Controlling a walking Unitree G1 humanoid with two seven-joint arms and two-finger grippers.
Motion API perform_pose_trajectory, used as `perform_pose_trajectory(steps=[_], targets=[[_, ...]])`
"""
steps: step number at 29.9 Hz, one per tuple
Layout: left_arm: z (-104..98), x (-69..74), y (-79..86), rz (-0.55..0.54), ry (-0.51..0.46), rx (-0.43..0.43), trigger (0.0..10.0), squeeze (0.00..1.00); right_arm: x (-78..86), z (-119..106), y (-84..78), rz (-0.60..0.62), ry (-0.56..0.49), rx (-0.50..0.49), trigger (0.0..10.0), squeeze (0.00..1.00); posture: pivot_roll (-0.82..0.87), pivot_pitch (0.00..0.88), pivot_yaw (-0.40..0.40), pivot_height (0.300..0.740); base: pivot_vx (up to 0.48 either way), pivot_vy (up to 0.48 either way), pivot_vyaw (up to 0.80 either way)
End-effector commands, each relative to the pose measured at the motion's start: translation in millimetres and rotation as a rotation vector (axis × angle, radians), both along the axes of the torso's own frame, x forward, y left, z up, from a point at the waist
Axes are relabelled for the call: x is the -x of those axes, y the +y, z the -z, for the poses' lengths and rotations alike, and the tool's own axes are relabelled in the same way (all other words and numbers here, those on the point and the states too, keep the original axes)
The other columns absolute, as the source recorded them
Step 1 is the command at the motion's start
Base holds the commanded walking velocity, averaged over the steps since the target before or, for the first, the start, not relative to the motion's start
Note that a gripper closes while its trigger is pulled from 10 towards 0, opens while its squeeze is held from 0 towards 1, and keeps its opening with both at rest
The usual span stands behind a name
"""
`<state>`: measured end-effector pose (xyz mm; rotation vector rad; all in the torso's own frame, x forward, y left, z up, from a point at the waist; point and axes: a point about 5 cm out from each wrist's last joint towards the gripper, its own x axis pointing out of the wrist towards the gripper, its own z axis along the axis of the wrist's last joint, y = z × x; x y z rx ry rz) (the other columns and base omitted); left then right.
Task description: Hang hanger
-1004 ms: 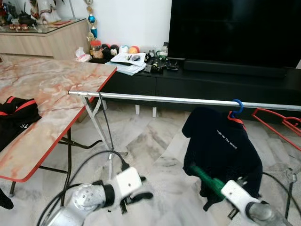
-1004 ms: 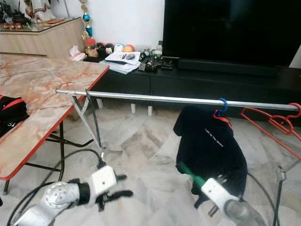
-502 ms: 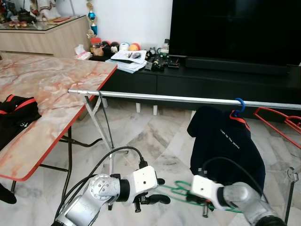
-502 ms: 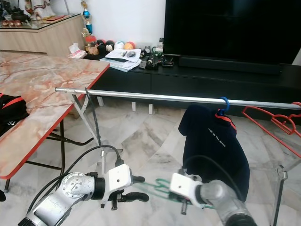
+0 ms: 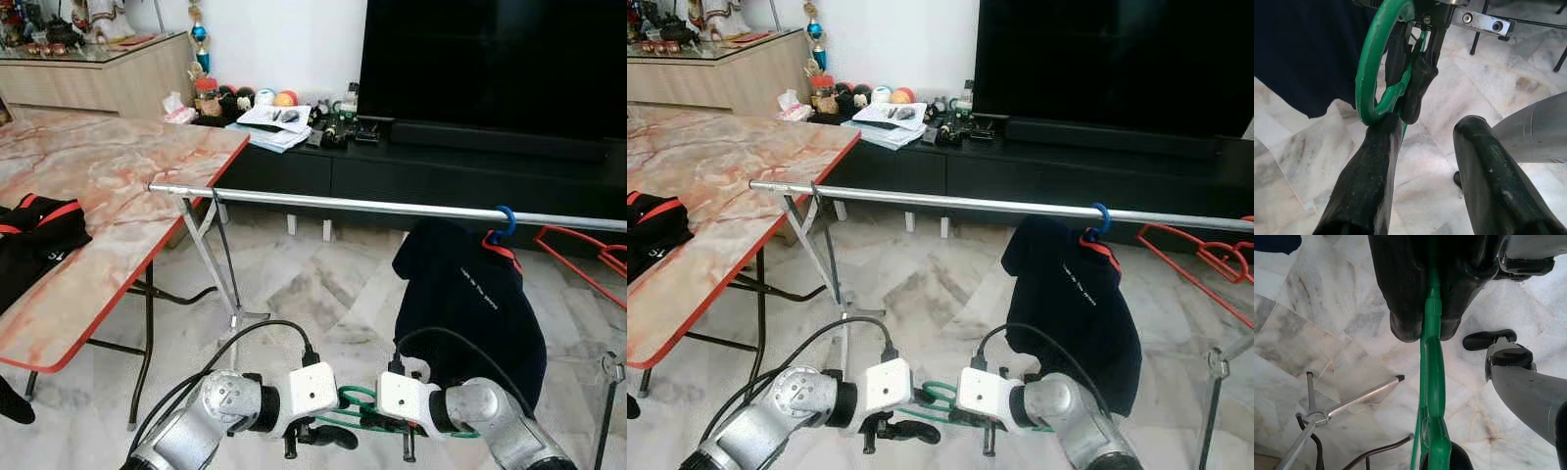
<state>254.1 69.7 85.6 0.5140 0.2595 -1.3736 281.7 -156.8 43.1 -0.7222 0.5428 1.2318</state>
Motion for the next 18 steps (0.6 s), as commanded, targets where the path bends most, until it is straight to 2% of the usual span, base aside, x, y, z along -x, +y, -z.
perform_pose_trajectory(steps=[1, 5, 9, 18], targets=[[1, -3.2, 2.7, -0.016, -0.009, -0.019, 10.0, 0.0, 1.1, -7, 9.8, -0.046, -0.019, -0.021, 10.0, 0.0, 0.12, 0.0, -0.009, 0.74, 0.0, 0.0, 0.0], [-1, -5.4, 9.2, -0.021, -0.006, -0.038, 10.0, 0.0, 2.9, -8, 10.6, -0.043, -0.016, -0.024, 10.0, 0.0, 0.12, 0.0, -0.01, 0.74, 0.0, 0.0, 0.0], [1, -9.9, 22.9, -0.021, -0.019, -0.114, 10.0, 0.0, 2.5, -8, 10.4, -0.033, -0.017, -0.019, 10.0, 0.0, 0.13, 0.0, -0.01, 0.74, 0.0, 0.0, 0.0], [4, -7.5, 26.3, -0.03, -0.002, -0.115, 10.0, 0.0, 4.5, -9, 12.8, -0.025, -0.017, -0.021, 10.0, 0.0, 0.12, 0.0, -0.007, 0.74, 0.0, 0.0, 0.0]])
